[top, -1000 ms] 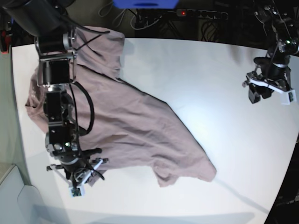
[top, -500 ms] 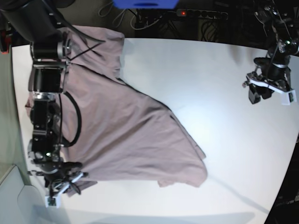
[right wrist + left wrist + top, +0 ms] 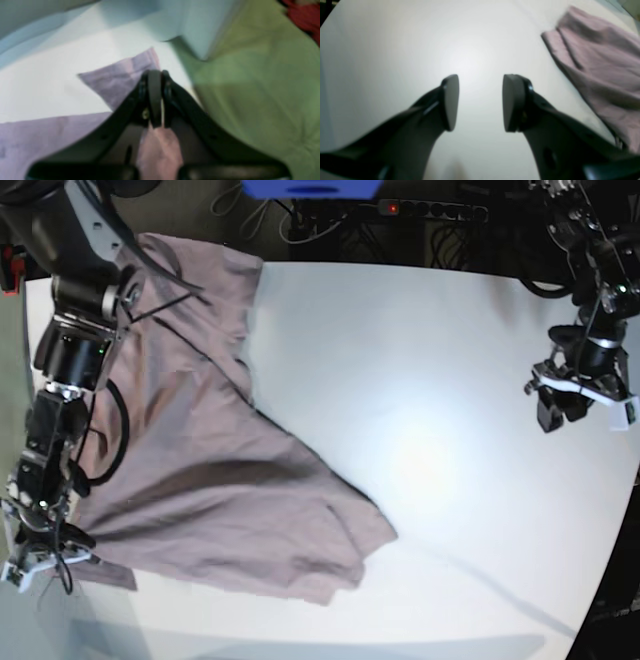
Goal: Layout the t-shirt on the table in an organized manner, then fold the t-shirt properly
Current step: 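Grasp the shirt hem with the right gripper and pull it outward, then grasp the shirt's loose flap with the right gripper, then pull the flap with the right gripper across the shirt to flatten it, then lower the left gripper onto the shirt's sleeve edge beside the right gripper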
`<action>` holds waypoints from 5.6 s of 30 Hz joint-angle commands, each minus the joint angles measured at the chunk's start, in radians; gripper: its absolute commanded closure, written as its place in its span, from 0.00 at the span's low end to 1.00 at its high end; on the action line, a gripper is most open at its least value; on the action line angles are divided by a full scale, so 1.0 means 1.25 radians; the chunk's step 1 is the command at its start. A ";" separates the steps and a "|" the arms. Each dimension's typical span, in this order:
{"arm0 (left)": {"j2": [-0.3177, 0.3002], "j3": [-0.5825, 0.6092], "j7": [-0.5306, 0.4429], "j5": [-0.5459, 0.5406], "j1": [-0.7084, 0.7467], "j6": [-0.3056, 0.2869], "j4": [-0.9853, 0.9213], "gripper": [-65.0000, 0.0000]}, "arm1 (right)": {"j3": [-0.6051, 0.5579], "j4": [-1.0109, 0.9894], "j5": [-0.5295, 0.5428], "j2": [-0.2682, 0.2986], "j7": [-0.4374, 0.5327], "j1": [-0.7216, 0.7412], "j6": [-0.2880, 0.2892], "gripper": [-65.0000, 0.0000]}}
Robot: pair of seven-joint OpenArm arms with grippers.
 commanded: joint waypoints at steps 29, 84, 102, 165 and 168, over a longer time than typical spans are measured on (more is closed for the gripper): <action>-0.015 -0.007 -0.020 -0.054 -0.006 -0.002 0.007 0.57 | -0.323 0.323 0.004 -0.036 -0.270 -0.128 0.025 0.92; -0.015 -0.126 -0.020 -0.059 0.119 -0.003 0.016 0.57 | -0.723 -0.221 0.004 -0.131 0.147 0.012 0.103 0.30; -0.013 -0.126 -0.020 -0.059 0.111 -0.003 0.015 0.57 | -0.723 -0.229 0.004 -0.138 0.112 -0.026 0.103 1.00; -0.016 0.102 -0.020 -0.031 -0.116 0.006 -0.137 0.57 | -0.444 0.215 0.004 -0.101 -0.053 -0.171 0.202 0.47; -0.004 0.180 -0.026 0.017 -0.215 0.007 -0.255 0.57 | -0.443 0.231 0.004 -0.081 -0.053 -0.201 0.202 0.47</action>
